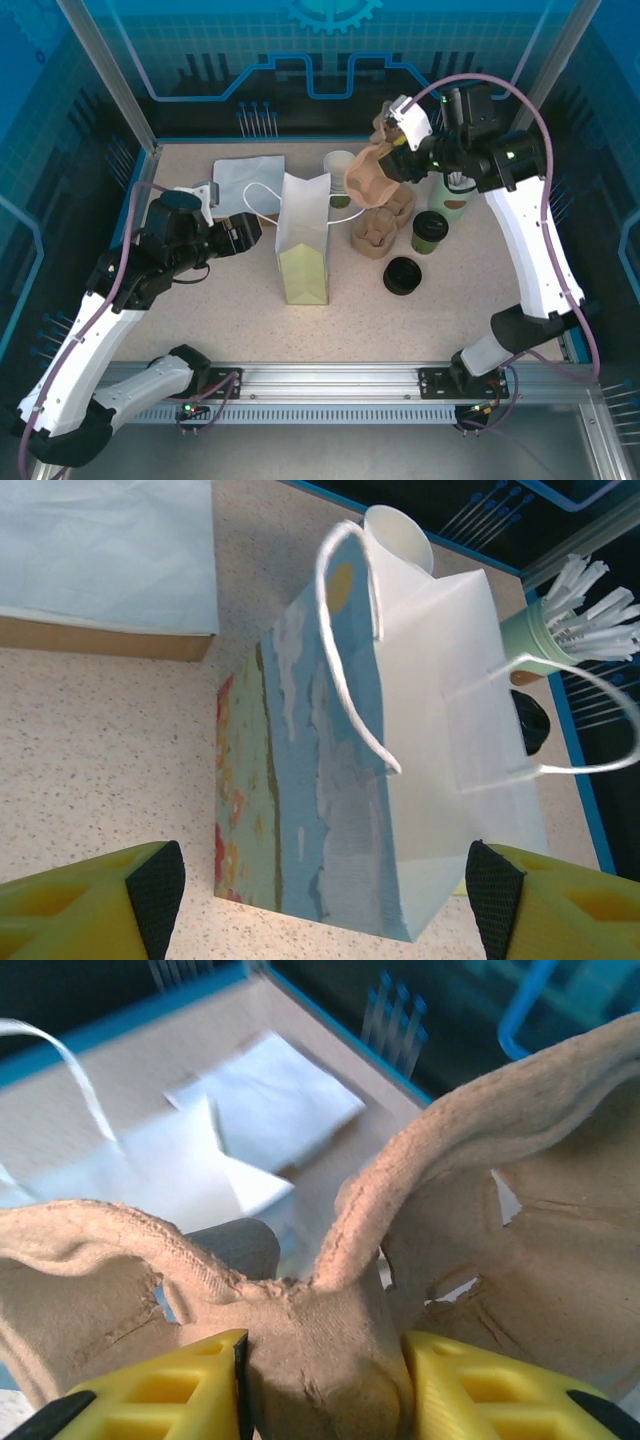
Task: Pack the takeout coffee
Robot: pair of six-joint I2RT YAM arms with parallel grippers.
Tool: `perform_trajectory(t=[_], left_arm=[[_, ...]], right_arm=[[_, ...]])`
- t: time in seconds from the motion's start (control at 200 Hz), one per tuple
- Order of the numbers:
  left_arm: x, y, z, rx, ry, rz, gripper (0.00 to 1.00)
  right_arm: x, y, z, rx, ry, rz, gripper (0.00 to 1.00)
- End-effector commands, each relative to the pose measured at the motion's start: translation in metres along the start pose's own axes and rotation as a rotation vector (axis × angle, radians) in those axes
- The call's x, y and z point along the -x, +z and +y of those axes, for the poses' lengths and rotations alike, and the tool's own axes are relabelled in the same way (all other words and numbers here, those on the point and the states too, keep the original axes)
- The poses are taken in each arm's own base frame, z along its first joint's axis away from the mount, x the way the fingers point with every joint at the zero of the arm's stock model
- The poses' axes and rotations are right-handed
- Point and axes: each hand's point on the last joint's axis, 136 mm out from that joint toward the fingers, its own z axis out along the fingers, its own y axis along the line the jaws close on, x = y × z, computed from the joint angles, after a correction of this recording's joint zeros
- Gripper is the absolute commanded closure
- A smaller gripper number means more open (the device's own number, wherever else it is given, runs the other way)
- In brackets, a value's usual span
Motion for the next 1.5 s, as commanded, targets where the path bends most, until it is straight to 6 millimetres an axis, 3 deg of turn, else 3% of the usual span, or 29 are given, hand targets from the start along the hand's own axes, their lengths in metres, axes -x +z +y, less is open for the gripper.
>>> perform_trajectory(t=[0.0, 0.195, 0.365, 0.55, 0.82, 1.231, 1.496], left_arm=[[-0.003, -0.004, -0.010, -0.059, -0.021, 0.021, 0.22], [-0.009, 0.014, -0.016, -0.107, -0.082, 0.036, 0.22], [-0.015, 0.034, -0.018, -0.126, -0.128, 0.068, 0.23], [-0.022, 0.045, -0.012, -0.105, -0.149, 0.090, 0.23], [-0.032, 0.060, -0.013, -0.126, -0.183, 0.133, 0.26], [-0.045, 0.076, -0.002, -0.073, -0.178, 0.181, 0.36], [-0.047, 0.074, 0.004, -0.054, -0.175, 0.175, 0.47]], right_arm=[[0.040, -0.015, 0.029, 0.128, -0.045, -0.168, 0.59], [0.067, -0.020, 0.070, 0.355, -0.003, -0.259, 0.61], [0.063, 0.000, 0.107, 0.520, 0.030, -0.208, 0.62], [0.056, 0.024, 0.126, 0.688, 0.146, -0.132, 0.63], [0.036, 0.065, 0.131, 0.760, 0.292, 0.011, 0.65], [-0.001, 0.098, 0.134, 0.789, 0.363, 0.173, 0.65], [-0.023, 0.119, 0.119, 0.657, 0.349, 0.259, 0.65]])
